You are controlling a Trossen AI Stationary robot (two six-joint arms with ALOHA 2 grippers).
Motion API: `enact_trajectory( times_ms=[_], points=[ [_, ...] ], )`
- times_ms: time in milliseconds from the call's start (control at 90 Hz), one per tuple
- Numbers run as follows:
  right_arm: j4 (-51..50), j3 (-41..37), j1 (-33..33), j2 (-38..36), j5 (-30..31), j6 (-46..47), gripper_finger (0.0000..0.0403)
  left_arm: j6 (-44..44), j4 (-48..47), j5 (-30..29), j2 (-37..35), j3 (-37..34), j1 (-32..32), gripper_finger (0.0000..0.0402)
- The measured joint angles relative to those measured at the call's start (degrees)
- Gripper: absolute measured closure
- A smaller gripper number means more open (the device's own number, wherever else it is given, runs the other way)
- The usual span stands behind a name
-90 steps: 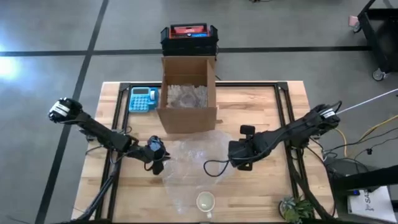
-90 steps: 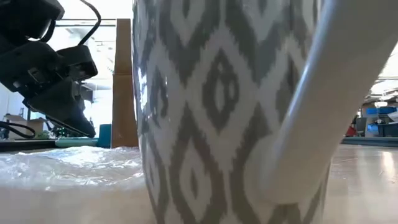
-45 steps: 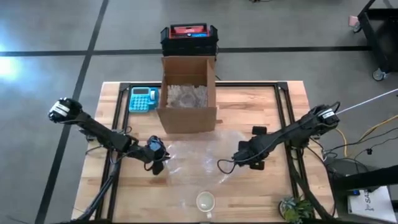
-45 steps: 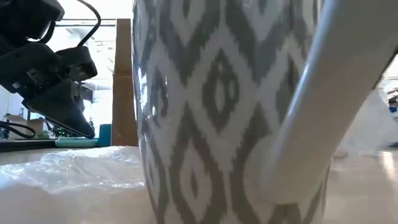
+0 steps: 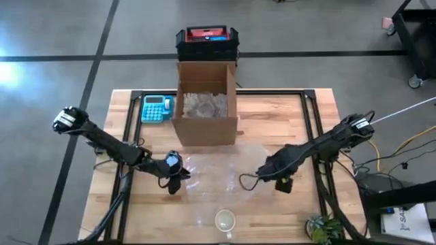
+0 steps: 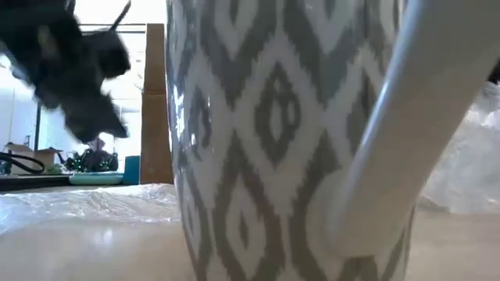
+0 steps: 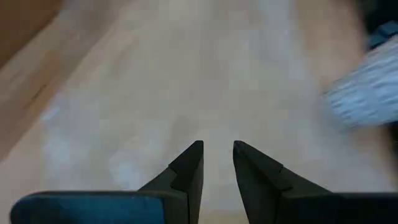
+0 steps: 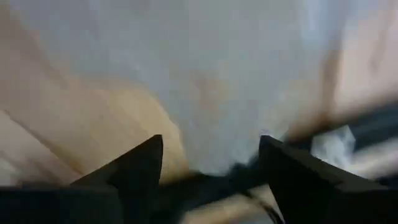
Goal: Wrap mug
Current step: Wrap the white mug using the bubble wrap
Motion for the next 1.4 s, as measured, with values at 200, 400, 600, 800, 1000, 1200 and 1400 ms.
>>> enact_trajectory(
  times_ms=[200, 400, 600, 800, 1000, 1200, 1400],
  points=[
    [27.8, -4.2, 6.5, 0.0, 19.6, -5.4, 0.0155, 10.5, 2.5, -5.8, 3.7, 6.3, 0.6, 0.0328],
    [51.9, -10.4, 7.4, 2.0, 27.3, -10.1, 0.0177, 11.0, 4.4, -2.5, 16.6, 7.7, 3.2, 0.0328],
    [39.5, -9.2, 7.8, 1.8, 25.6, -3.3, 0.0197, 4.5, -0.9, 5.8, 26.5, 8.2, 3.3, 0.0328],
    [23.8, -7.6, 8.3, 1.6, 22.9, 0.8, 0.0207, 2.3, -8.0, 9.9, 26.2, 8.0, 1.0, 0.0328],
    [0.4, -7.1, 8.4, 1.6, 17.5, 9.0, 0.0222, 1.8, -15.5, 13.2, 19.7, 6.8, -1.0, 0.0328],
    [-2.7, -3.1, 8.5, 1.5, 18.4, 13.8, 0.0235, 1.7, -16.7, 10.5, 13.3, 4.9, -1.0, 0.0328],
    [15.2, -0.3, 10.5, 1.5, 21.7, 3.4, 0.0243, 1.4, -15.8, 9.0, 11.2, 4.8, -0.8, 0.0328]
  ],
)
